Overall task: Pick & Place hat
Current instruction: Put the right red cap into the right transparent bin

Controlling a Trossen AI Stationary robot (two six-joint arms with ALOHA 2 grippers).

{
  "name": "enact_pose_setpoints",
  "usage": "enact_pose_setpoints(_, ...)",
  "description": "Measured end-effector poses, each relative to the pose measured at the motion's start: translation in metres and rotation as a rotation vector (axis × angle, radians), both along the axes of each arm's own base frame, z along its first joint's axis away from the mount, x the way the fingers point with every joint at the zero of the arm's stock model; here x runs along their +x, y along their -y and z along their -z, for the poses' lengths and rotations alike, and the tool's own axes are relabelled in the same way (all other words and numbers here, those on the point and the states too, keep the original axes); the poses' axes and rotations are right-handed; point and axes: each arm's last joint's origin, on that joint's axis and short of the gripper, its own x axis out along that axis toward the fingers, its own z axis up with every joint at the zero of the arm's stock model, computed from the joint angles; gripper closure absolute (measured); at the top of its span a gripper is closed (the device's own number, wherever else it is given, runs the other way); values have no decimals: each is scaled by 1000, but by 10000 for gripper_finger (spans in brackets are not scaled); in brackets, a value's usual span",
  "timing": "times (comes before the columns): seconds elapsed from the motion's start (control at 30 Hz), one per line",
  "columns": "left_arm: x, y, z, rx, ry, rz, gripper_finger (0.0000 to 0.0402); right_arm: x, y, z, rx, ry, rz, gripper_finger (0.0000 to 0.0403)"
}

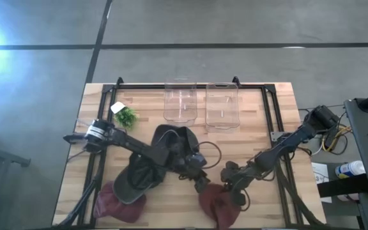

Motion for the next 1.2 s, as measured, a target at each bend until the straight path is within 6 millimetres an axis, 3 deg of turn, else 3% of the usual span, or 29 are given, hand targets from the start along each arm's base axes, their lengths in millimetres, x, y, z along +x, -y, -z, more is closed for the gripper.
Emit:
enact_pose_setpoints(0.23, 2, 4, 7, -53, -27, 86, 227, 8, 4, -12, -43, 6, -28, 390)
enact_pose_setpoints(0.63, 0, -8, -3, -34, -23, 104, 227, -1, 6, -5, -66, -110, -66, 390)
enact_pose_setpoints(0.9, 1, -5, -7, -94, 12, 169, 227, 0, 8, -5, -77, -113, -63, 390)
enact_pose_setpoints(1.2, 6, -3, 6, -103, -4, 151, 227, 5, 5, -13, -79, -65, -87, 390)
